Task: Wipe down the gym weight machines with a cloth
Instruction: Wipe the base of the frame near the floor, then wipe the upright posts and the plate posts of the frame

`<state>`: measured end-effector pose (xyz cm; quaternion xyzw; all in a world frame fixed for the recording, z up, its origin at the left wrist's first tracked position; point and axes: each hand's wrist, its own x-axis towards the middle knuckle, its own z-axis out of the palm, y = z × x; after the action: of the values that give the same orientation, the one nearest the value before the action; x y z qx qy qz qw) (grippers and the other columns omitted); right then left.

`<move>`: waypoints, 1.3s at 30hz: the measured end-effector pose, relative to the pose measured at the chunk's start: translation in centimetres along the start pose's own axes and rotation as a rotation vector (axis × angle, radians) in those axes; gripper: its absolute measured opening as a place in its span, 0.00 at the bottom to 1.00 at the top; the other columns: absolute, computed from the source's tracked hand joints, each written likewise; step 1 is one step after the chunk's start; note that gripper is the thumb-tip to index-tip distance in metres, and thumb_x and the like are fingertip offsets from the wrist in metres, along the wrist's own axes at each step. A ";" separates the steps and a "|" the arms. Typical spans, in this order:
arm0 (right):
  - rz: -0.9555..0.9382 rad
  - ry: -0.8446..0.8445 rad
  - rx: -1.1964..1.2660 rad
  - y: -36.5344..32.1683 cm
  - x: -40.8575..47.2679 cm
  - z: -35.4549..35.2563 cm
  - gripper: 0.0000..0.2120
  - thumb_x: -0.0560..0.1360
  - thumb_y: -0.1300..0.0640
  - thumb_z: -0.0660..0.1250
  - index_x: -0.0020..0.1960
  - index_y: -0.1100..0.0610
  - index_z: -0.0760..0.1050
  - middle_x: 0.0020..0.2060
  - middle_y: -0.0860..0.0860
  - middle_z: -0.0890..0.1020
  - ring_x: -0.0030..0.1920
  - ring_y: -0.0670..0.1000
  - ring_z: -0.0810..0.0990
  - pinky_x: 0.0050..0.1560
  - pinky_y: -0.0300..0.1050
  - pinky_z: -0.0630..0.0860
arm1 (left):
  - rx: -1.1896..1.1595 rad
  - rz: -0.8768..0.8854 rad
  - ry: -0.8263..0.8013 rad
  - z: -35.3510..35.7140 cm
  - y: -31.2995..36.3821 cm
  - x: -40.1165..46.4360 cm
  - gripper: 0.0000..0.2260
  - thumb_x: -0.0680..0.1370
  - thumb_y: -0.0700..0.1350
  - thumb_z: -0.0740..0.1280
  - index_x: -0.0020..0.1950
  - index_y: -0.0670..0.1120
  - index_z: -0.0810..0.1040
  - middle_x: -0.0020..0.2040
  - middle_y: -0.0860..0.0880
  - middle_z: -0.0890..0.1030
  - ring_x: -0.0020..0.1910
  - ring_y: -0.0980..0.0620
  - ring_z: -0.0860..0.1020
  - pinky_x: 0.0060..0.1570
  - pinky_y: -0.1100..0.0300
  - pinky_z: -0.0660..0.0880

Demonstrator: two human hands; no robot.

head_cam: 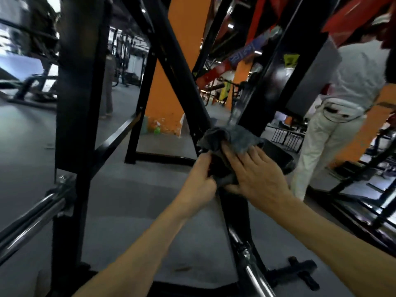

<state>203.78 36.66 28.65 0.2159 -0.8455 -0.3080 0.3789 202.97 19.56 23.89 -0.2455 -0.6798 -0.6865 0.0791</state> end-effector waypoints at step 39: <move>1.086 0.386 0.439 -12.1 1.0 7.6 0.31 0.76 0.48 0.67 0.71 0.65 0.62 0.64 0.66 0.74 0.66 0.62 0.68 0.67 0.58 0.73 | 1.283 0.905 0.009 -0.6 1.1 3.3 0.26 0.84 0.49 0.55 0.80 0.39 0.60 0.82 0.43 0.57 0.82 0.43 0.51 0.79 0.43 0.54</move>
<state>198.86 30.06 16.90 -0.1205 -0.7946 0.1546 0.5746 200.50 19.65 26.36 -0.4021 -0.7770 -0.0616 0.4804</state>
